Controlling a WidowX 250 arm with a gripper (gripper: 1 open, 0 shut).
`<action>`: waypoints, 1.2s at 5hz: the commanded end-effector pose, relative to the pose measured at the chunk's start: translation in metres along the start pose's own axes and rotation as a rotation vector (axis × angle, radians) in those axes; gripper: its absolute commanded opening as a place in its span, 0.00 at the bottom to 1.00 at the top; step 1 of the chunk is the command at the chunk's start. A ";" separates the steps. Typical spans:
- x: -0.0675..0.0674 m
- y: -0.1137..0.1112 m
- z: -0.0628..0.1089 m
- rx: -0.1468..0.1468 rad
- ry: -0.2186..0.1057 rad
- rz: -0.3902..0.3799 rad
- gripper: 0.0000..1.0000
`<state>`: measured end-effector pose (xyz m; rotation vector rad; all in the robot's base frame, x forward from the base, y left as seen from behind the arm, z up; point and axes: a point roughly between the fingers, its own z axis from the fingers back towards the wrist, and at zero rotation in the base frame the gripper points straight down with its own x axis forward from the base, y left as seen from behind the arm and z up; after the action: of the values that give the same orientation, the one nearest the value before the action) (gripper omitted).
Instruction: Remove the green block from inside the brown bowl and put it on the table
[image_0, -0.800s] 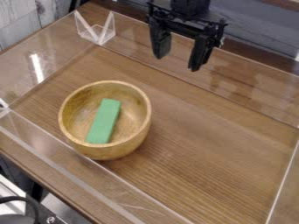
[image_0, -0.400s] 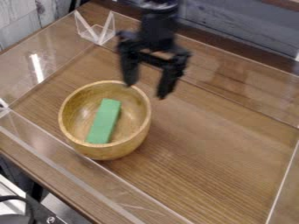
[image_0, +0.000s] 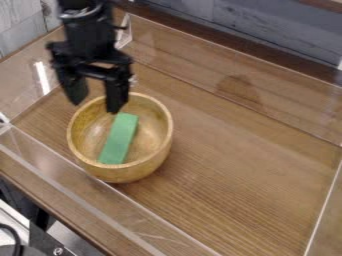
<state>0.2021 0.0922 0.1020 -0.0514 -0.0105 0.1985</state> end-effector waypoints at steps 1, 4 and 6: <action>0.008 0.001 0.002 -0.004 -0.061 0.021 1.00; 0.016 -0.009 -0.006 -0.037 -0.053 0.025 1.00; 0.020 -0.016 -0.006 -0.056 -0.047 0.027 1.00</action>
<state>0.2165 0.0773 0.0869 -0.1164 -0.0198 0.2327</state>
